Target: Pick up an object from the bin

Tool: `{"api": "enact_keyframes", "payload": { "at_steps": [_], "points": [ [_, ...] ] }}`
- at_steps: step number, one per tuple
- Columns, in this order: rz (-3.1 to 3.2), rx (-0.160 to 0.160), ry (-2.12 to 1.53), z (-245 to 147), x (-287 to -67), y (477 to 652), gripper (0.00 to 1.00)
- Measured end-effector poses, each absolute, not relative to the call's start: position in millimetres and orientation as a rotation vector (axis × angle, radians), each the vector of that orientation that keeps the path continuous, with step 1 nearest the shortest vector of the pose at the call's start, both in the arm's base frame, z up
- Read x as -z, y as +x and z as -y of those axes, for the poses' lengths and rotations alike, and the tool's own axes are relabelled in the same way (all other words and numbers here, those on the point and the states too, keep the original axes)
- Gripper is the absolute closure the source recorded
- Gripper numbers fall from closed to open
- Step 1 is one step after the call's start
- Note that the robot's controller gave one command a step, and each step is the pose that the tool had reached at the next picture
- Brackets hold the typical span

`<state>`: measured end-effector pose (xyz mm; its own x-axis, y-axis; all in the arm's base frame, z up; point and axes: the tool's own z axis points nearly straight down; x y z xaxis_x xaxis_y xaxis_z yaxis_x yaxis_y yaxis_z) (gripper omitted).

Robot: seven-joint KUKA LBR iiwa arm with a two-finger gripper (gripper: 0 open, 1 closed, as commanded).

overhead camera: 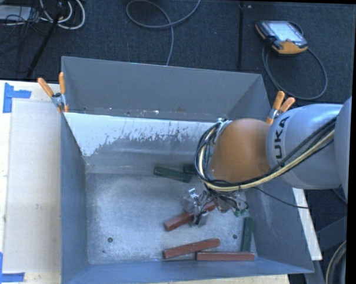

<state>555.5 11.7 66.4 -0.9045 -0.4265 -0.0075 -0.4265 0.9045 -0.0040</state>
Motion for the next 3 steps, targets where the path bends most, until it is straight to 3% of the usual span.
{"api": "enact_keyframes", "payload": {
  "at_steps": [3],
  "points": [
    [-3.067,-0.002,-0.689,-13,-91,553.2,1.00]
  ]
}}
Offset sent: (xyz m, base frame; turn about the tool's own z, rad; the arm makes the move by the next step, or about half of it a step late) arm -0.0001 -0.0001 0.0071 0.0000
